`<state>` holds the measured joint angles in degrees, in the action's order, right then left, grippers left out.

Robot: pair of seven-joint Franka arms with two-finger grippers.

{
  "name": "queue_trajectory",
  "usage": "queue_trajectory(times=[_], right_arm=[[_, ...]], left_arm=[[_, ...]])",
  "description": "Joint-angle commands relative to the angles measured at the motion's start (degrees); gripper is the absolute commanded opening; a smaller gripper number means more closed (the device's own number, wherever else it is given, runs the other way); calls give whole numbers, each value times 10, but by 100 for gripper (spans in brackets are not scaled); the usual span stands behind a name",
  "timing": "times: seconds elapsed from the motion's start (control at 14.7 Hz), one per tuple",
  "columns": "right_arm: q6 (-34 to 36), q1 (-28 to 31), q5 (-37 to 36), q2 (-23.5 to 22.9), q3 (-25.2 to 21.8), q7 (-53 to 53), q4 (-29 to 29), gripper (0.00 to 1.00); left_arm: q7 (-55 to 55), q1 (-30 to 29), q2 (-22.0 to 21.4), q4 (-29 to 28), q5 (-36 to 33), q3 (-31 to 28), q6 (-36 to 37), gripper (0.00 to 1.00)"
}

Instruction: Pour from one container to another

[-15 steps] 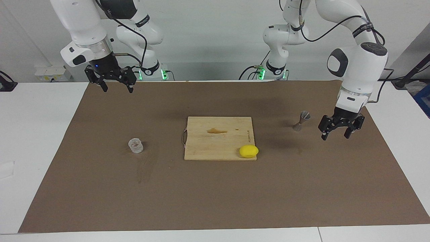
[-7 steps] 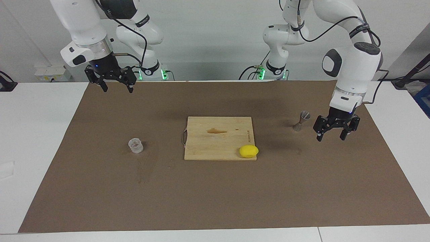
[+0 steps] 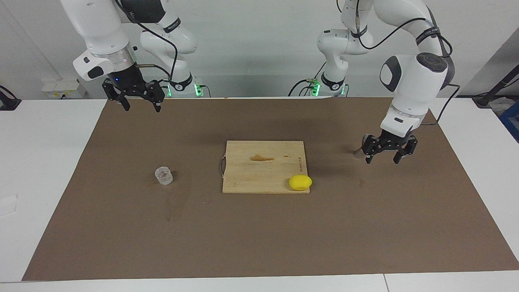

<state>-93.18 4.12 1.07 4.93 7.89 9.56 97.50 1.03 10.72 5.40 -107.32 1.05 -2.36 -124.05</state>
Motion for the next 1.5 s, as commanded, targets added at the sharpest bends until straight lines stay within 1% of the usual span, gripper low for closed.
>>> queue_trajectory(times=[0.0, 0.07, 0.14, 0.34, 0.54, 0.61, 0.68, 0.82, 1.02, 1.22, 1.29, 1.43], right_arm=[[-5, 9, 12, 13, 1, -16, 12, 100], [-5, 9, 12, 13, 1, -16, 12, 100], [-5, 9, 12, 13, 1, -16, 12, 100], [-5, 9, 12, 14, 1, -16, 12, 100], [-5, 9, 12, 13, 1, -16, 12, 100], [-5, 9, 12, 14, 1, -16, 12, 100], [-5, 9, 12, 13, 1, -16, 12, 100], [-5, 9, 12, 14, 1, -16, 12, 100], [-5, 9, 12, 13, 1, -16, 12, 100], [-5, 9, 12, 13, 1, -16, 12, 100], [-5, 9, 12, 13, 1, -16, 12, 100], [-5, 9, 12, 13, 1, -16, 12, 100]], left_arm=[[10, 40, -14, -1, -11, -7, 70, 100], [7, 52, -18, 1, -12, -7, 102, 100], [11, 59, -19, 3, -13, -7, 117, 100], [11, 82, -20, 4, -13, -6, 128, 100], [-4, 69, -18, 15, 3, -6, 154, 100], [-21, 49, -15, 20, 33, -7, 155, 100], [-66, 26, -14, 24, 77, -6, 156, 100], [-191, -3, -14, 30, 157, -8, 151, 100], [-380, -57, -13, 26, 254, -9, 154, 100], [-566, -111, -12, 23, 303, -7, 173, 100], [-653, -126, -12, 21, 321, -8, 171, 100], [-829, -161, -8, 12, 381, -9, 171, 100]])
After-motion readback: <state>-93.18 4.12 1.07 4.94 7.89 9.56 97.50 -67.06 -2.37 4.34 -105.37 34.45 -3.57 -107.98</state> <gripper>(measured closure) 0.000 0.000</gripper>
